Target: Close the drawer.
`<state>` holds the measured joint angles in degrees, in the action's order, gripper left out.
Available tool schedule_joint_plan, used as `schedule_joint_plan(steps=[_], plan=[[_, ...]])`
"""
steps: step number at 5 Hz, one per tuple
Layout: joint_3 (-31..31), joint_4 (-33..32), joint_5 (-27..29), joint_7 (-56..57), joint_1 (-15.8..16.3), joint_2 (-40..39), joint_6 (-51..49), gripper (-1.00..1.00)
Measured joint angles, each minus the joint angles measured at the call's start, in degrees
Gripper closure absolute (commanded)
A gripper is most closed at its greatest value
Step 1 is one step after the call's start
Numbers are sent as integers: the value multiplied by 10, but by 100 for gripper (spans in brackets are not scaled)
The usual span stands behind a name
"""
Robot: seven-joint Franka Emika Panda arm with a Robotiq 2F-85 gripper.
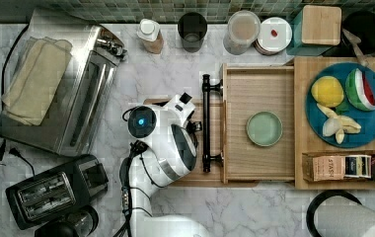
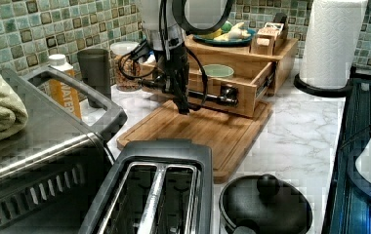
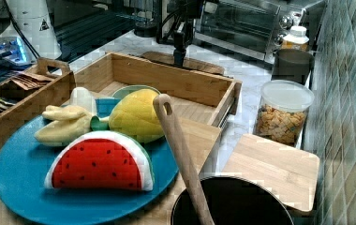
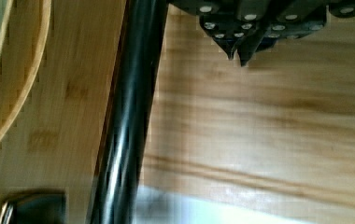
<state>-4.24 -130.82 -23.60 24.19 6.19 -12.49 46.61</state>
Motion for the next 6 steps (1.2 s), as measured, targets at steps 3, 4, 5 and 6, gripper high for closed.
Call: schedule_joint_plan(steps=[3, 4, 5, 6], plan=[[3, 4, 56, 80, -43, 1, 5, 100], [20, 4, 60, 95, -51, 2, 8, 100], [38, 2, 60, 117, -52, 5, 11, 100], [52, 2, 60, 152, -52, 6, 13, 100]])
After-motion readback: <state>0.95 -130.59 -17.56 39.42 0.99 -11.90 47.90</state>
